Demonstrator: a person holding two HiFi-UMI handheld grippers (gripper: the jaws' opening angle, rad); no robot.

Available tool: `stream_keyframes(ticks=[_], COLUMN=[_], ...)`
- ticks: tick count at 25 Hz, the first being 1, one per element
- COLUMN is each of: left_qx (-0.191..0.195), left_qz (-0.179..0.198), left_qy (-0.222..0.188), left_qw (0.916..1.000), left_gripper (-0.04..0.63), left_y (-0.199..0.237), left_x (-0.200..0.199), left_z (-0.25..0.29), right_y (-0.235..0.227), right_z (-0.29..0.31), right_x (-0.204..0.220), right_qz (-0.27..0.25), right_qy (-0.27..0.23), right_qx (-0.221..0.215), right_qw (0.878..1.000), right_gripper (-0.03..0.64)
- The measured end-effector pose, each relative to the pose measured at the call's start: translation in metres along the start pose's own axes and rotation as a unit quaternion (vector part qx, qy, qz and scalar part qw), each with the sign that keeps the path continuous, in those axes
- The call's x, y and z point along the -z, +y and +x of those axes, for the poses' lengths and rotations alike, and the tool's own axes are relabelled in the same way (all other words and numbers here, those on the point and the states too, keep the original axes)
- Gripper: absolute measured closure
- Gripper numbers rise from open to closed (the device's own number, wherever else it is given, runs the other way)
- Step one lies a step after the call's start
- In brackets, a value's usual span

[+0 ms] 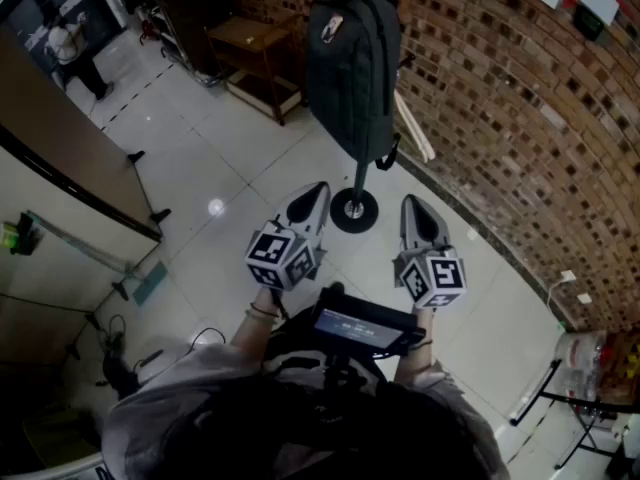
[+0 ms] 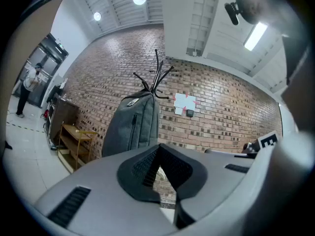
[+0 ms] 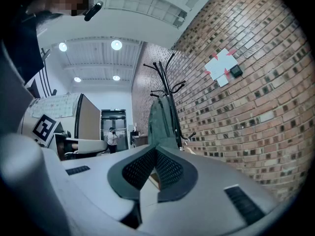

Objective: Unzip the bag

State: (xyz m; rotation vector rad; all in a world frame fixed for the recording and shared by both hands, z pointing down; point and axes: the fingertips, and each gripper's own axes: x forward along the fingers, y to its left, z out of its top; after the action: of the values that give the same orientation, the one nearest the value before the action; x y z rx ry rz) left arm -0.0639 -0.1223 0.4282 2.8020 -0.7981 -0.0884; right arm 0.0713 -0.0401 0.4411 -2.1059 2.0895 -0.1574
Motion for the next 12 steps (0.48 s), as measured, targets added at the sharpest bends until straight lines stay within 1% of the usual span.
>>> stream_keyframes(ticks=[6, 12], left_qx=[0.004, 0.007], left_qz=[0.004, 0.003], left_qy=[0.0, -0.015], left_qw=[1.0, 0.9999], left_gripper=[0.588, 0.588], left_y=[0.012, 0.029], left_x=[0.002, -0.018], left_z=[0.036, 0.075], right_y=[-0.016, -0.022], right_z=[0.041, 0.089], right_x=[-0.035, -0.069], right_qz=[-0.037, -0.073], right_qy=[-0.018, -0.03], right_qx=[-0.023, -0.056], right_qw=[0.999, 0.995], right_gripper=[0.625, 0.624])
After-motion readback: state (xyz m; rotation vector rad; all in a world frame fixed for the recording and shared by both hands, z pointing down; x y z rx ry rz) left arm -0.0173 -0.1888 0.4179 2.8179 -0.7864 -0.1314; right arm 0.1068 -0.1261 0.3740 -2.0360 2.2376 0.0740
